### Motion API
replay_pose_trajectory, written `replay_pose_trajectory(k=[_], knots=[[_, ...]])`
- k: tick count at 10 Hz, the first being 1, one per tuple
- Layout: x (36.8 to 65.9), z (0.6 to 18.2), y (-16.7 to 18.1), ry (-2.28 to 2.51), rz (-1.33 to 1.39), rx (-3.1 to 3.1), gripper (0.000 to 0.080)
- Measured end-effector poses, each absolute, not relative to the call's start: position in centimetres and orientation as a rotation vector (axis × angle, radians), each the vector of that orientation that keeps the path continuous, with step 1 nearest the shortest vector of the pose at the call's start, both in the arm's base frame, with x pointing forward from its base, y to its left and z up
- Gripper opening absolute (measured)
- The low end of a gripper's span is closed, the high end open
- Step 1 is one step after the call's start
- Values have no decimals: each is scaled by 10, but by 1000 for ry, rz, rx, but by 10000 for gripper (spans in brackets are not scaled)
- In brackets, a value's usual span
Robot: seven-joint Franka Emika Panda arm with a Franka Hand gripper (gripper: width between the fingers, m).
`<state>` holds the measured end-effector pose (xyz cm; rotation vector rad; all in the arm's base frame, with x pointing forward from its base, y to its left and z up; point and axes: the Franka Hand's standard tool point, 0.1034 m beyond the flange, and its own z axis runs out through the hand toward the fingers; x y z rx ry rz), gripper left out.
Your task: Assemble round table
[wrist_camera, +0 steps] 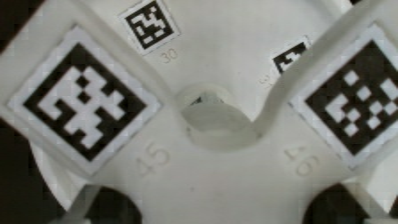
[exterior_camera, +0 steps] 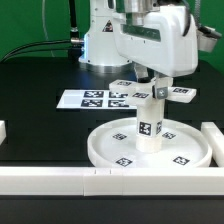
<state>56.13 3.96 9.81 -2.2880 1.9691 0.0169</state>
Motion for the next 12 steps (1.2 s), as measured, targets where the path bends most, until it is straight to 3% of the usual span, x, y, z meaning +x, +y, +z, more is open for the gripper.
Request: replay_pose_trajectory(k=[4, 5, 6, 9, 12], knots=[[562, 98, 39, 2093, 27, -2173, 442], [562, 98, 39, 2080, 28, -2185, 595], [563, 106, 38, 2052, 37, -2205, 634], [562, 140, 38, 2022, 59, -2191, 646], [560, 133, 39, 2026, 67, -2202, 649]])
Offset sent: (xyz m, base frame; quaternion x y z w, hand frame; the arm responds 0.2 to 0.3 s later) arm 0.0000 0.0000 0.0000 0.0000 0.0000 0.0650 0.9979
